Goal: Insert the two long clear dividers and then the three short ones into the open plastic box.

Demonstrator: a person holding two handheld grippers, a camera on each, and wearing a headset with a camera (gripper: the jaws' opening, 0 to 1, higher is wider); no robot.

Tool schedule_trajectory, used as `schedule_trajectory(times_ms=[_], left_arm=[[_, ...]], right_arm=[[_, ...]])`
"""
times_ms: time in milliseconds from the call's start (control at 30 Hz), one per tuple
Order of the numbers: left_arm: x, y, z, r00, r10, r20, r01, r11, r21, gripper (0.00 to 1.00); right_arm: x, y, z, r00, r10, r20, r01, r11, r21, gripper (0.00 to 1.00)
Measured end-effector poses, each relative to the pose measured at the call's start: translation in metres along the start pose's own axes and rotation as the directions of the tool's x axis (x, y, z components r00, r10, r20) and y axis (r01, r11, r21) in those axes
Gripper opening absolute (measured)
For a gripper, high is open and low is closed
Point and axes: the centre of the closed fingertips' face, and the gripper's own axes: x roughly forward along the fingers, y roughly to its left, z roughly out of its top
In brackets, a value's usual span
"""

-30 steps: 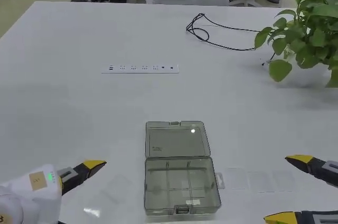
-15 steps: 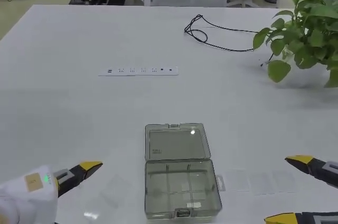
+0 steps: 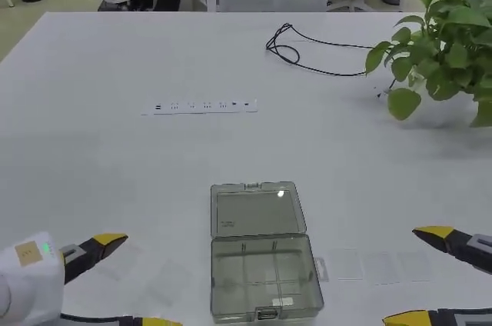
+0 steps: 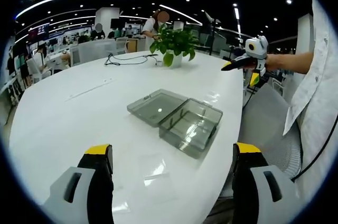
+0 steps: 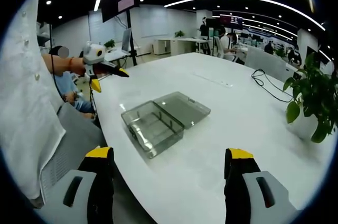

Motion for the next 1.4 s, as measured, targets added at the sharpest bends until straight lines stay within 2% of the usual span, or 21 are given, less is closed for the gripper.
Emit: schedule_trajectory(times_ms=[167, 200, 300, 333, 467, 500, 600, 733, 800, 867, 933, 967, 1033, 1067, 1100, 1133, 1200, 1267, 1300, 1367, 1400], left_arm=[[-0.006, 0.018, -0.006, 0.9987, 0.048, -0.016, -0.049, 0.997, -0.054, 0.94], [-0.008, 0.022, -0.01, 0.9973, 0.062, -0.039, -0.065, 0.994, -0.085, 0.93], [-0.01, 0.031, -0.013, 0.9959, 0.08, -0.043, -0.083, 0.994, -0.078, 0.91], [-0.011, 0.035, -0.016, 0.994, 0.09, -0.063, -0.095, 0.991, -0.095, 0.89], [-0.011, 0.045, -0.026, 0.9891, 0.108, -0.1, -0.119, 0.986, -0.116, 0.85], [-0.012, 0.048, -0.032, 0.985, 0.114, -0.129, -0.131, 0.983, -0.13, 0.84], [-0.011, 0.053, -0.035, 0.9829, 0.117, -0.142, -0.136, 0.981, -0.136, 0.82], [-0.011, 0.063, -0.045, 0.9718, 0.132, -0.195, -0.163, 0.975, -0.149, 0.78], [-0.01, 0.067, -0.051, 0.9646, 0.136, -0.226, -0.174, 0.972, -0.158, 0.75], [-0.01, 0.072, -0.06, 0.952, 0.148, -0.268, -0.194, 0.969, -0.155, 0.73], [-0.009, 0.074, -0.065, 0.9452, 0.15, -0.29, -0.202, 0.967, -0.157, 0.7], [-0.011, 0.076, -0.072, 0.9309, 0.158, -0.329, -0.22, 0.962, -0.16, 0.69], [-0.008, 0.078, -0.077, 0.9248, 0.157, -0.346, -0.223, 0.962, -0.157, 0.68], [-0.009, 0.08, -0.083, 0.9103, 0.165, -0.38, -0.238, 0.959, -0.156, 0.67], [-0.007, 0.08, -0.083, 0.9132, 0.163, -0.374, -0.234, 0.96, -0.155, 0.65], [-0.007, 0.081, -0.084, 0.9124, 0.163, -0.376, -0.236, 0.959, -0.158, 0.65], [-0.008, 0.085, -0.088, 0.8989, 0.176, -0.401, -0.257, 0.953, -0.157, 0.63], [-0.008, 0.088, -0.091, 0.8925, 0.183, -0.412, -0.27, 0.949, -0.162, 0.61], [-0.009, 0.09, -0.095, 0.8831, 0.186, -0.431, -0.28, 0.946, -0.165, 0.6], [-0.009, 0.093, -0.1, 0.8707, 0.195, -0.452, -0.292, 0.944, -0.156, 0.58], [-0.008, 0.094, -0.101, 0.8675, 0.195, -0.457, -0.294, 0.943, -0.155, 0.57]], right_arm=[[-0.001, 0.0, 0.0, 1.0, -0.002, 0.001, 0.002, 1.0, 0.006, 0.87], [-0.001, 0.0, 0.0, 1.0, -0.004, 0.003, 0.004, 1.0, 0.005, 0.87], [-0.001, -0.001, 0.0, 1.0, -0.007, 0.005, 0.007, 1.0, 0.009, 0.87], [-0.001, -0.001, 0.0, 1.0, -0.008, 0.005, 0.008, 1.0, 0.009, 0.87], [0.0, 0.0, -0.001, 1.0, -0.007, 0.005, 0.007, 1.0, 0.012, 0.87], [0.0, 0.0, -0.001, 1.0, -0.007, 0.005, 0.007, 1.0, 0.013, 0.87], [0.001, 0.001, -0.001, 0.9999, -0.007, 0.007, 0.007, 1.0, 0.017, 0.87], [0.001, 0.002, -0.002, 1.0, -0.007, 0.007, 0.007, 1.0, 0.021, 0.86], [0.001, 0.002, -0.003, 0.9999, -0.008, 0.009, 0.008, 1.0, 0.023, 0.86], [0.002, 0.002, -0.002, 0.9999, -0.008, 0.011, 0.008, 1.0, 0.026, 0.86], [0.002, 0.002, -0.002, 0.9999, -0.008, 0.015, 0.008, 1.0, 0.028, 0.86], [0.002, 0.002, -0.002, 0.9999, -0.008, 0.015, 0.007, 1.0, 0.029, 0.86], [0.003, 0.002, -0.002, 0.9998, -0.008, 0.016, 0.007, 1.0, 0.03, 0.86], [0.003, 0.002, -0.002, 0.9998, -0.008, 0.018, 0.007, 0.999, 0.032, 0.86], [0.003, 0.002, -0.002, 0.9998, -0.008, 0.017, 0.007, 0.999, 0.033, 0.86], [0.003, 0.002, -0.002, 0.9998, -0.008, 0.018, 0.007, 0.999, 0.033, 0.86], [0.003, 0.003, -0.002, 0.9998, -0.008, 0.02, 0.007, 0.999, 0.035, 0.86], [0.004, 0.002, -0.003, 0.9998, -0.008, 0.021, 0.008, 0.999, 0.037, 0.86], [0.004, 0.002, -0.002, 0.9997, -0.009, 0.023, 0.008, 0.999, 0.039, 0.86], [0.004, 0.002, -0.003, 0.9997, -0.008, 0.022, 0.007, 0.999, 0.041, 0.86], [0.004, 0.002, -0.003, 0.9997, -0.007, 0.022, 0.006, 0.999, 0.041, 0.86]])
